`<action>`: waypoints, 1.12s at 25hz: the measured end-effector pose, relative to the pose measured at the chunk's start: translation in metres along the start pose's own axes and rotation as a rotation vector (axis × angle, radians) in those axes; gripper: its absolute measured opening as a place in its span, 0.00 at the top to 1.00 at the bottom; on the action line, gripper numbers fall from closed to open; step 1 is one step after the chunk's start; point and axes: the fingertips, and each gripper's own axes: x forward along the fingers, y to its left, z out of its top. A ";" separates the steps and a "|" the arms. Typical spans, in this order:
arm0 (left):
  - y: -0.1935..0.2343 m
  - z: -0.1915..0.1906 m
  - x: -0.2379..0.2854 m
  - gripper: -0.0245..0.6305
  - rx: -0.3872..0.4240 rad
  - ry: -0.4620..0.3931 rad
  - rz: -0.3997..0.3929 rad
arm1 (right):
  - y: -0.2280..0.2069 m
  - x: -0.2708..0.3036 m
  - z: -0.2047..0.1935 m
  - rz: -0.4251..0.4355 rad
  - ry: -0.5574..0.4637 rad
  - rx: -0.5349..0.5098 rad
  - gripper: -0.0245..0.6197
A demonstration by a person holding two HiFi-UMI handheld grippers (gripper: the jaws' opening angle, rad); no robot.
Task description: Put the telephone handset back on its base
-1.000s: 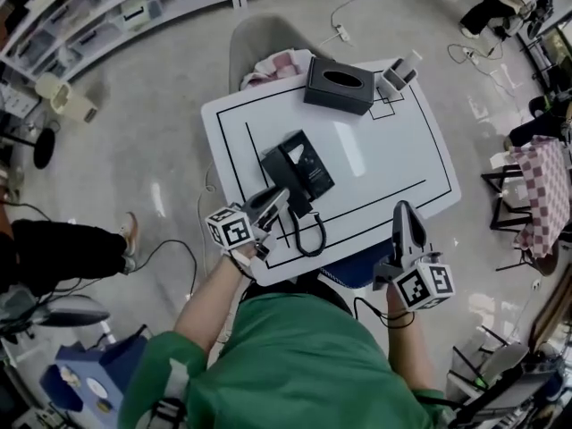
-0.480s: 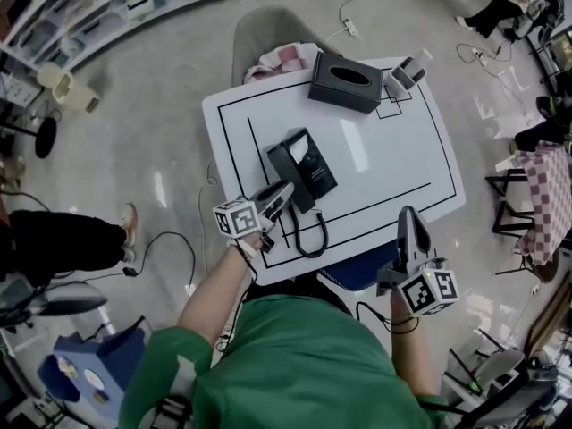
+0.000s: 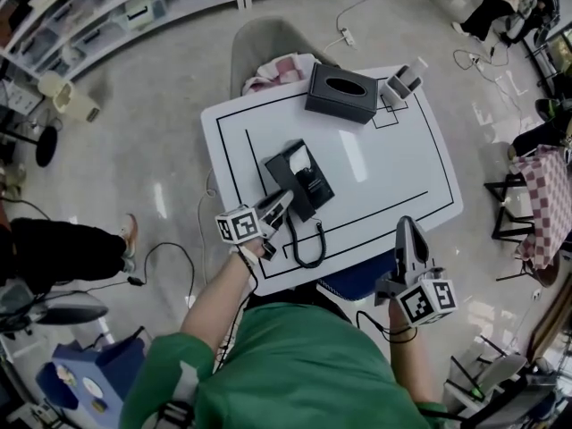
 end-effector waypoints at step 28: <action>-0.085 0.058 -0.062 0.75 0.304 -0.088 0.175 | 0.018 0.000 0.027 0.075 -0.101 -0.029 0.93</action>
